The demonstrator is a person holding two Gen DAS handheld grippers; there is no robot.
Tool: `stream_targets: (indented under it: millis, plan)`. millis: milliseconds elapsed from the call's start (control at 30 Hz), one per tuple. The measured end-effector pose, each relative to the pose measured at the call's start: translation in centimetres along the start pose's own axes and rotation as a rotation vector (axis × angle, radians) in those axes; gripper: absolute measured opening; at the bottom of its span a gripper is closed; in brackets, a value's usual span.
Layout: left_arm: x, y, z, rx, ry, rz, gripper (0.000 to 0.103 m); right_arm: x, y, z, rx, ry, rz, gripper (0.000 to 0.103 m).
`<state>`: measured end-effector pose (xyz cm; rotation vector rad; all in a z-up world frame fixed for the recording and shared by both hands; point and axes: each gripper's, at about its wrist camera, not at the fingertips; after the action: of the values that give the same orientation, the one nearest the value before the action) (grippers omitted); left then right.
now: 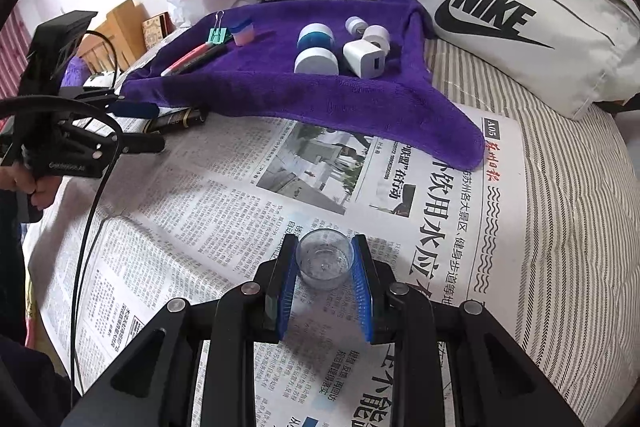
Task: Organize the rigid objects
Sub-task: 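Grasp the clear small cup on the newspaper with the right tool, then grasp the black Grand Reserve bottle with the left tool while the right tool holds the cup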
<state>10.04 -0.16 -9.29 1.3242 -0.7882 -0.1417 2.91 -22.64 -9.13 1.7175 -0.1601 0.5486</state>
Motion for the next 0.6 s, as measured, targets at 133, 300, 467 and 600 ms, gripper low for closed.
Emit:
stream_targets:
  millis: [133,300,467,600]
  plan:
    - [0.9,-0.8,0.3,-0.017,-0.039,-0.007,0.050,0.0,0.0,-0.1,-0.007,-0.001,0.003,0.027]
    - [1.0,-0.6,1.3,-0.029,-0.087,-0.006,0.028,0.0,-0.1,-0.2,-0.008,0.002,0.002,0.027]
    - [-0.2,0.3,1.1,-0.011,-0.054,-0.018,0.025,0.0,-0.1,-0.2,-0.009,0.005,0.001,0.027]
    - [-1.2,0.9,0.1,0.003,0.017,-0.011,0.025,0.0,-0.2,-0.3,-0.011,0.011,0.001,0.027]
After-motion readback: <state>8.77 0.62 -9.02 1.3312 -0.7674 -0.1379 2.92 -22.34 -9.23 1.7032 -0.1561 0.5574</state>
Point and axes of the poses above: each gripper's, at about its wrist camera, not at the fingertips, and y roughly against the way its jaws point, z to its right, x to its top, and after that the axes turned 2 degrees about x, right-handed
